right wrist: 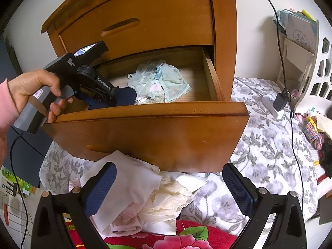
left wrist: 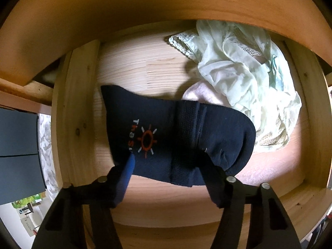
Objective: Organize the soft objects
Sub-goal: 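Close the left gripper on the navy sock, then lift the navy sock up out of the drawer with the left gripper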
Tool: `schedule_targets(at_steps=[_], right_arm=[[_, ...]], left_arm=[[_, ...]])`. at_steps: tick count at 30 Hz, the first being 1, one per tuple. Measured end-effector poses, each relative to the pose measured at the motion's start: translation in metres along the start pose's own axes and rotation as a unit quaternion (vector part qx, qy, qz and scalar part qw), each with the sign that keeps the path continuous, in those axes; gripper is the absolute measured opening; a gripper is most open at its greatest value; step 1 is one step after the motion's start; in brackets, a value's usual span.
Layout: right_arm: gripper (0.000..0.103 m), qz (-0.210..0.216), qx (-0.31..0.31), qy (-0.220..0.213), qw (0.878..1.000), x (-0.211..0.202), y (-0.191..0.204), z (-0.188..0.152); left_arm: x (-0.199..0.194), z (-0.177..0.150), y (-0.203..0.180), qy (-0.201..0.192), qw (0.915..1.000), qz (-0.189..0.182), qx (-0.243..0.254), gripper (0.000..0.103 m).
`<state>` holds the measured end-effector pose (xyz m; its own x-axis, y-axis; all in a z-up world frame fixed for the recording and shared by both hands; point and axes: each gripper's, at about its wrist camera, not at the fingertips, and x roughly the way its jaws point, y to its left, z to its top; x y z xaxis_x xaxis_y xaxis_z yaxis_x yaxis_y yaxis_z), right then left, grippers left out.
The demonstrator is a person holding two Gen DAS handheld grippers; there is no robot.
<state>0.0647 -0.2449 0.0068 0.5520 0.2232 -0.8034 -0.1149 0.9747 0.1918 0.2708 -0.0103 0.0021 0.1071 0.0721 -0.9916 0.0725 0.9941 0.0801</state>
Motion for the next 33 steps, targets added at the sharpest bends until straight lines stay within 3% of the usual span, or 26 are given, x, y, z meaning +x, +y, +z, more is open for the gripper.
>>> schedule_targets(at_steps=[5,10,22,33], right_arm=[[0.103,0.0,0.002,0.0,1.0,0.0,0.0,0.0],[0.103,-0.001,0.001,0.0,1.0,-0.002,-0.001,-0.001],[0.103,-0.005,0.001,-0.001,1.0,-0.007,-0.001,-0.002],[0.103,-0.006,-0.005,-0.002,1.0,-0.012,0.002,-0.002]], left_arm=[[0.004,-0.001,0.011,-0.004,0.9997,-0.024,-0.003,0.052],[0.001,-0.004,0.024,-0.011,0.999,-0.042,-0.007,0.036],[-0.002,-0.025,0.059,-0.033,0.9953,-0.08,-0.042,0.014],[-0.021,-0.058,0.09,-0.071,0.9926,-0.071,-0.067,0.01]])
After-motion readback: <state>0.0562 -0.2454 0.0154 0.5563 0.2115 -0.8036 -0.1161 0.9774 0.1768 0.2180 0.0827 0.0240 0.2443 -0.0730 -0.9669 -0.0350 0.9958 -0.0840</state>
